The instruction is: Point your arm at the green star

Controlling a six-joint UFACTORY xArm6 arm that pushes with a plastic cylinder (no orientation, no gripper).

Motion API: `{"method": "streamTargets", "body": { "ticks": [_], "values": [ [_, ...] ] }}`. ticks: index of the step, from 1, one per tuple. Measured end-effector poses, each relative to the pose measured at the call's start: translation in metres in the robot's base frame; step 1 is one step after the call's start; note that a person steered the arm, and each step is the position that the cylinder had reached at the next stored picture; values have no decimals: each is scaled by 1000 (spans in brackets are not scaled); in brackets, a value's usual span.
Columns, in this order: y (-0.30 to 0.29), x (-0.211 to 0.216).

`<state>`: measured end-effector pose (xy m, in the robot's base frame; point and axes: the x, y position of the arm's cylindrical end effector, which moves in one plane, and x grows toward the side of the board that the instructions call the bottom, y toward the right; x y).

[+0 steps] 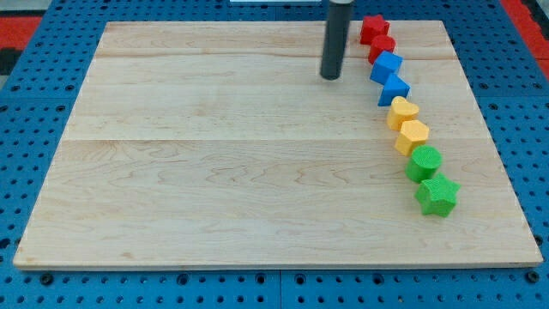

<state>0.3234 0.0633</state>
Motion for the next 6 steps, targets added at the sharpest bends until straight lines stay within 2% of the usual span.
{"method": "streamTargets", "body": {
  "ticks": [1,3,4,6],
  "values": [
    [-20,43],
    [-20,178],
    [-10,188],
    [57,263]
  ]
}}
